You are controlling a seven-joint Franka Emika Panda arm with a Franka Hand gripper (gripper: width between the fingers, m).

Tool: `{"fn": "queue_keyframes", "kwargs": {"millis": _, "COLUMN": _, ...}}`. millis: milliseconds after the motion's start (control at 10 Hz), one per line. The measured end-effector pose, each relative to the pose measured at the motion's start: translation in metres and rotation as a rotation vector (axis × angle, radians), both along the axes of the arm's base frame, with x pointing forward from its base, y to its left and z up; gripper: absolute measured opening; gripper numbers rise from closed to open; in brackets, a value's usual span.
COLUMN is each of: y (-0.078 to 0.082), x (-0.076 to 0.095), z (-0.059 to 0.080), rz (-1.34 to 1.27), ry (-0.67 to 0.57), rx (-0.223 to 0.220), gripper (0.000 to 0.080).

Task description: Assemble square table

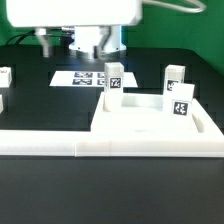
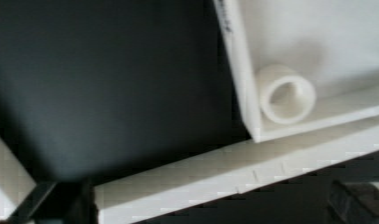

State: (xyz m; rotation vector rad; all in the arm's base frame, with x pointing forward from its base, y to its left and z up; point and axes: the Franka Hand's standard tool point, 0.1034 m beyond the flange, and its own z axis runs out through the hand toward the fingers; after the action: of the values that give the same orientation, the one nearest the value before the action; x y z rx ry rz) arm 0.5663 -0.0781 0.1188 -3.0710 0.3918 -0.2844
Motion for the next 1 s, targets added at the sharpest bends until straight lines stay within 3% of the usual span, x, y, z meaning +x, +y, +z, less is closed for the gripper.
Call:
{"fn": "queue_keyframes", "kwargs": {"millis": 100, "y": -0.021, "x": -0.004, "z": -0.002, "rz": 0.099, "ry": -0.009, "rx": -0.037, "gripper": 0.0649}}
{"fn": "queue_keyframes", "kwargs": {"millis": 700, "y": -0.029, "x": -0.008, "z": -0.006, "rz": 0.148, "ry": -0.006, "rx": -0.048, "gripper": 0.0649}}
{"fn": "queue_keyframes", "kwargs": {"millis": 900, "y": -0.078, "x": -0.046, "z": -0.020, "rz": 0.189, "ry": 0.045, "rx": -0.019, "gripper": 0.0649}}
{"fn": "queue_keyframes", "kwargs": {"millis": 1000, "y": -0.095, "x": -0.063, "z": -0.028, "rz": 0.223, "ry": 0.065, "rx": -0.021, "gripper": 0.0649}}
